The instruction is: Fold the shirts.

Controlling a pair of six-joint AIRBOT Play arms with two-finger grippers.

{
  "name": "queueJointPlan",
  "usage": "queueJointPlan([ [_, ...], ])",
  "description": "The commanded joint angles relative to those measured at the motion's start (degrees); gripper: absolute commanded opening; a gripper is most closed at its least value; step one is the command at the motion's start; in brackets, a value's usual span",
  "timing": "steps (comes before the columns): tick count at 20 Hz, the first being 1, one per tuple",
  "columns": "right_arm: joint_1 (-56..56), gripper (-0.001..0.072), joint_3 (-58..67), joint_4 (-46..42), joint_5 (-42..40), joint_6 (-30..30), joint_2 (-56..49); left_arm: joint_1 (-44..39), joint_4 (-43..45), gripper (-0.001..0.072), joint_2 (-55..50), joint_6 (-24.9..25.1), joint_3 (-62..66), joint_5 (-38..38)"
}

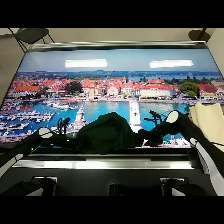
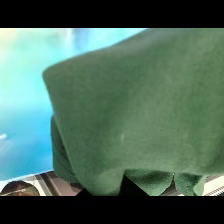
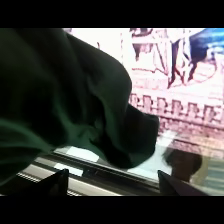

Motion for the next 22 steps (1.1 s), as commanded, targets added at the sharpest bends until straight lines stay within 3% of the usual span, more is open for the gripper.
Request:
queueJointPlan([
  [1, 0.02, 0.0524, -0.39, 2.73, -3.10, 0.81, -5.01, -0.31, -0.22, 0.0036, -0.15, 0.09, 0.04, 0.48],
  [2, 0.00, 0.0402, -0.39, 2.84, -3.96, 1.18, -5.60, -0.31, -0.22, 0.0036, -0.15, 0.09, 0.04, 0.33],
  [4, 0.00, 0.0048, -0.26, 3.39, -5.22, 1.18, -5.64, -0.28, -0.20, 0.0035, -0.07, 0.48, 0.17, 0.09],
  [6, -0.11, 0.0043, 0.68, 3.06, -4.72, -0.37, -5.29, 0.00, 1.86, 0.0035, 0.39, 3.04, 2.27, -1.49],
  [9, -0.11, 0.0040, 6.54, -3.28, -5.27, -0.28, 0.02, 2.19, 12.33, 0.0034, 3.72, 1.51, 10.14, -5.38],
  [12, -0.11, 0.0040, 19.34, -16.20, -5.49, 2.84, 8.11, 6.21, 24.41, 0.0034, 9.44, 0.63, 22.47, -10.91],
  [16, -0.11, 0.0041, 39.76, -37.07, -12.31, 10.23, 20.17, 11.08, 41.88, 0.0034, 19.76, -6.67, 47.04, -12.00],
  [19, -0.11, 0.0041, 50.01, -39.12, -20.48, 13.53, 26.91, 13.40, 42.86, 0.0034, 24.28, -10.38, 62.90, -8.79],
  [22, -0.11, 0.0041, 54.27, -38.91, -23.87, 16.79, 30.49, 13.27, 42.66, 0.0034, 26.95, -12.72, 70.29, -4.09],
])
